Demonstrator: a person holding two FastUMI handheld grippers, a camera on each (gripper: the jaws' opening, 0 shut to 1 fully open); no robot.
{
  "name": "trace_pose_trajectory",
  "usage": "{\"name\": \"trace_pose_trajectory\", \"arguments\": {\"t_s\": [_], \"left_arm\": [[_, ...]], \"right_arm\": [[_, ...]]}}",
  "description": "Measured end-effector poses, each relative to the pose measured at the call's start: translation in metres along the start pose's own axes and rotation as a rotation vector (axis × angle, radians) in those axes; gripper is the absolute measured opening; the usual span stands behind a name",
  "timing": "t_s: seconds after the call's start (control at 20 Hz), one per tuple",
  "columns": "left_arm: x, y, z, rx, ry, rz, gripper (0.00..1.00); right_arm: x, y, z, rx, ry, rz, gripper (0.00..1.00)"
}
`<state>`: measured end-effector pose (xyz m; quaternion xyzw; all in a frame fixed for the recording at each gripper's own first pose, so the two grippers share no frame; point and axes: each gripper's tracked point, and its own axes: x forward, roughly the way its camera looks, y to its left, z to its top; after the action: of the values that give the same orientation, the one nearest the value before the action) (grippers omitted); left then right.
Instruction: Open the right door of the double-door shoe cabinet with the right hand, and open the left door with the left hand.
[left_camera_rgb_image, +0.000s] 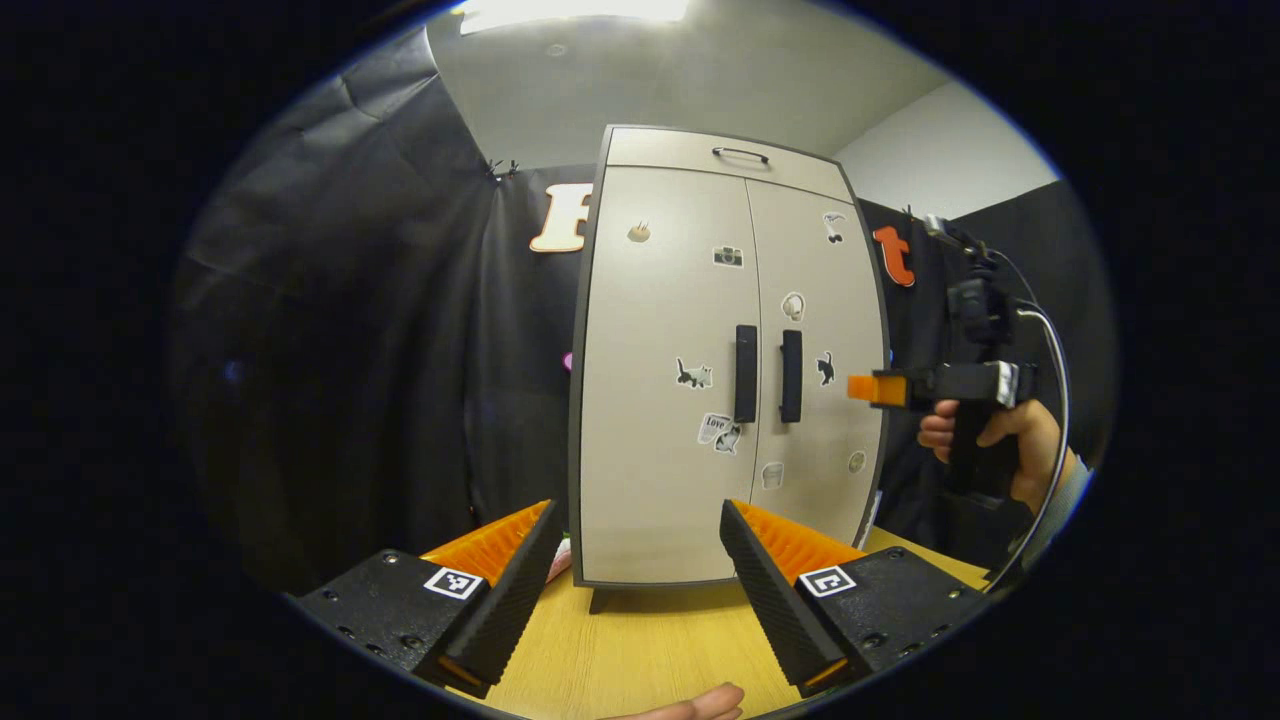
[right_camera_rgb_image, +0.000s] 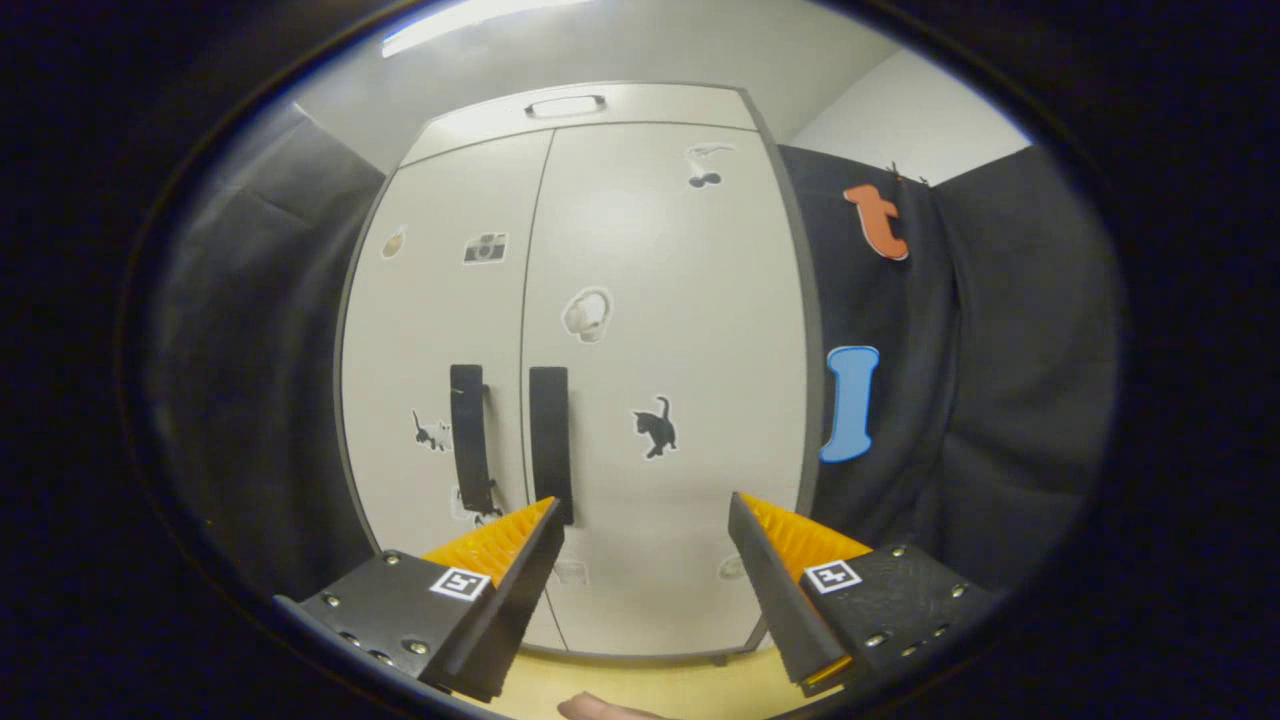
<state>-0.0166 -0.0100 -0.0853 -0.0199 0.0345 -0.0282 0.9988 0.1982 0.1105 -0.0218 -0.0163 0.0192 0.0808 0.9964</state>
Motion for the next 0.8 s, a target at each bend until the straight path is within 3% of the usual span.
{"name": "trace_pose_trajectory", "arguments": {"t_s": [0.2,0.3,0.4,0.6,0.8], "left_arm": [[-0.006,0.003,-0.015,-0.003,0.011,-0.008,0.99],[-0.010,0.003,-0.023,-0.027,0.023,-0.018,0.99],[-0.019,-0.002,-0.032,-0.015,0.035,-0.051,0.99],[-0.027,0.010,-0.038,0.009,0.026,-0.055,0.99],[-0.024,0.027,-0.043,0.001,0.030,-0.025,0.99]], "right_arm": [[0.036,0.028,-0.002,0.050,0.024,0.004,0.98],[0.049,0.037,-0.004,0.034,0.026,-0.002,0.94],[0.060,0.042,-0.007,0.011,0.039,-0.035,0.99],[0.078,0.057,-0.006,0.004,0.030,-0.051,0.98],[0.095,0.061,-0.014,0.035,0.073,-0.076,0.75]]}}
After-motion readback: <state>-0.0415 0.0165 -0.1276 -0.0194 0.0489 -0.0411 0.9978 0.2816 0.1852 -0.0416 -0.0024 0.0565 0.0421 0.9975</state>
